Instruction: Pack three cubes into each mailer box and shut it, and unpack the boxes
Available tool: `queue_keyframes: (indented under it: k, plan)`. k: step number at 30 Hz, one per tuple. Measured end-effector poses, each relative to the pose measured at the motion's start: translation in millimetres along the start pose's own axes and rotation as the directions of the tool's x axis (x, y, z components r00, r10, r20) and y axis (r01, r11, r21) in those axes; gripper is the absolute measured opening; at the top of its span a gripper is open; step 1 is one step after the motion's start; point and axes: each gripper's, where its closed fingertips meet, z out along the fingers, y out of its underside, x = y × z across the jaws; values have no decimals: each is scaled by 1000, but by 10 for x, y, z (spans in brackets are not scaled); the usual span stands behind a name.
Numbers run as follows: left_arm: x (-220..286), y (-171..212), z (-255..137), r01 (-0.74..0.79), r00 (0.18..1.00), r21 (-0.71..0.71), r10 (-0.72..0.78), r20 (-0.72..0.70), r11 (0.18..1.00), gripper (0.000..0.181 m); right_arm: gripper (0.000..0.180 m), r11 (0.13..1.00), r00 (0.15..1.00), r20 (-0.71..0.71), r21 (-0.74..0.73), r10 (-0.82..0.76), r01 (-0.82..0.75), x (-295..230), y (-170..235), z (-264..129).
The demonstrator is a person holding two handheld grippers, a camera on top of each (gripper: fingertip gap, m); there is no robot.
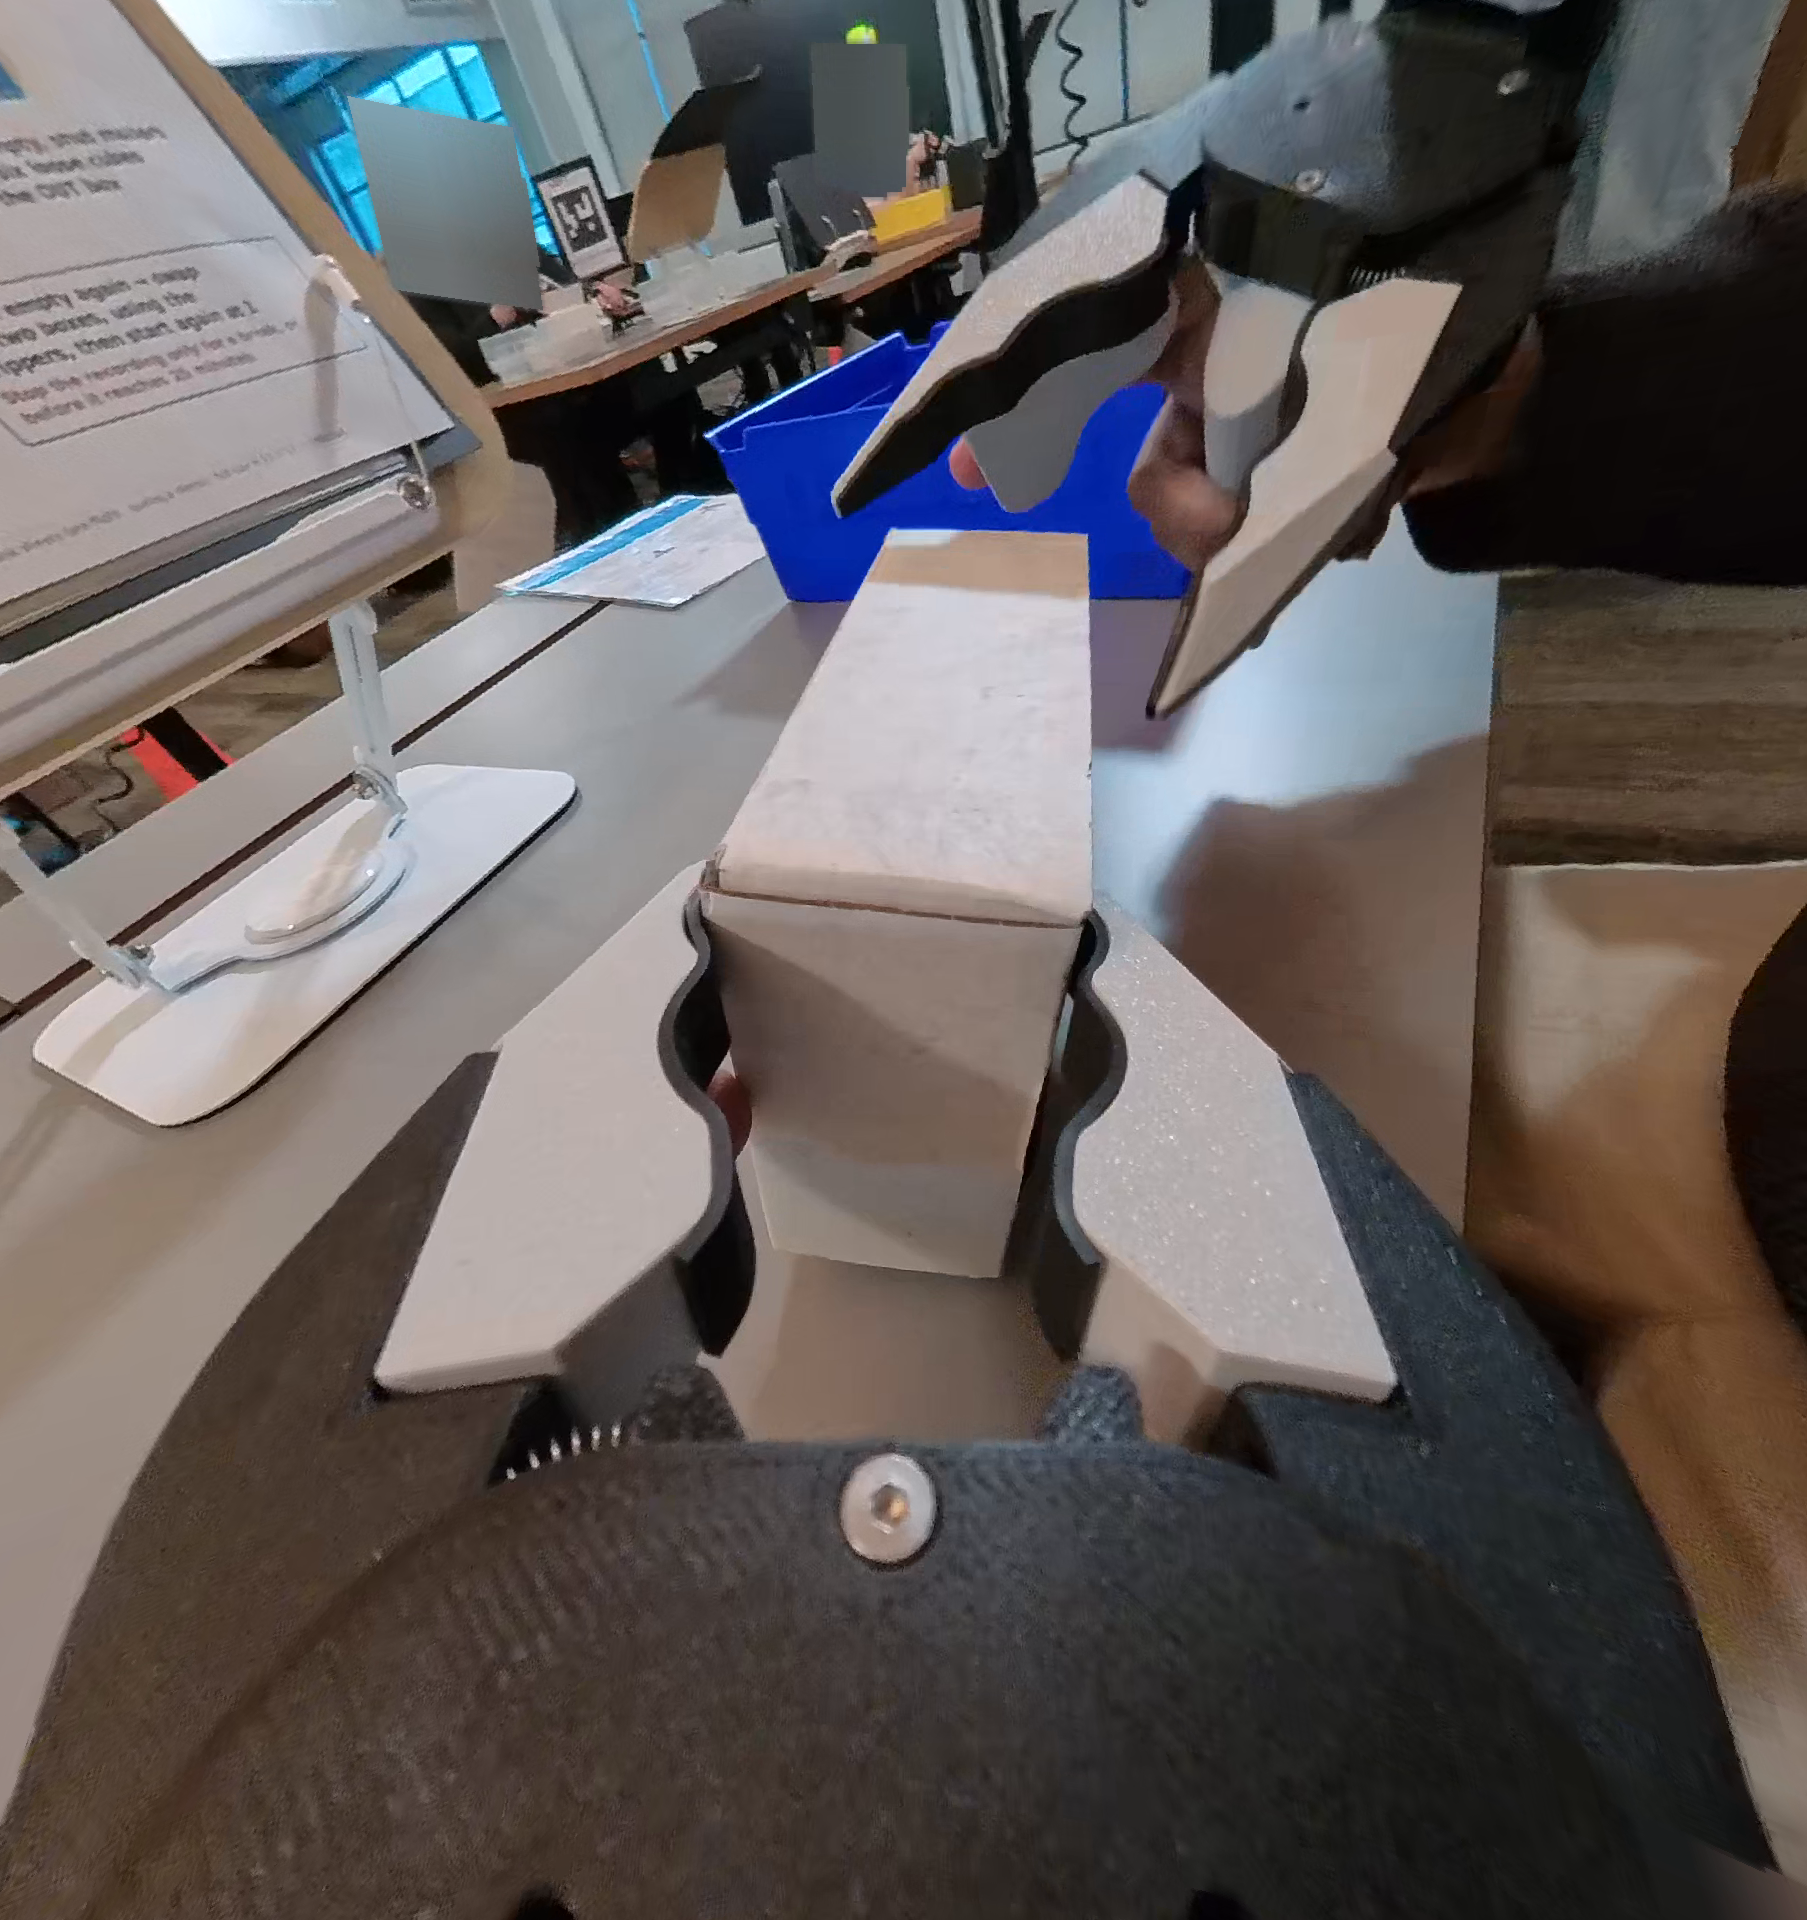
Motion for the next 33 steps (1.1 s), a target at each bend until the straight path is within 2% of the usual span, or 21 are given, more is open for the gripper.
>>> queue_keyframes:
  k: [3, 6, 9, 13, 17, 22, 24, 27, 30, 33]
  plan:
    - [81, -82, 20, -67, 998, -5, 67, -12, 998, 63, 91, 972, 978, 8, -113, -207, 207, -152, 45, 43]
    - [205, -184, 67, -149, 989, -11, 148, -23, 989, 63, 93, 920, 945, 38, -219, -324, 325, -260, 116, 93]
    - [320, -272, 98, -259, 966, -30, 258, -27, 965, 62, 85, 837, 896, 71, -331, -439, 436, -288, 191, 77]
    - [462, -330, 144, -409, 913, -65, 406, -45, 910, 63, 75, 749, 850, 116, -423, -513, 510, -302, 238, 27]
    - [526, -354, 192, -505, 863, -92, 504, -35, 858, 62, 74, 693, 821, 154, -466, -549, 551, -343, 299, 22]
    - [395, -460, 177, -406, 910, -53, 409, 65, 912, 70, 72, 749, 854, 95, -438, -511, 496, -242, 249, 9]
    - [256, -590, 87, -311, 943, 15, 307, 129, 950, 72, 72, 766, 860, 42, -434, -509, 474, -95, 186, -72]
    - [-69, -748, -116, -110, 972, 151, 75, 225, 982, 70, 72, 770, 838, -81, -450, -540, 452, 271, 37, -313]
    - [-360, -672, -264, 44, 951, 213, -106, 291, 976, 60, 72, 746, 762, -263, -535, -592, 396, 895, -101, -853]
    - [-503, -525, -286, 128, 924, 219, -197, 327, 967, 57, 72, 715, 674, -421, -660, -608, 233, 1617, 26, -1705]
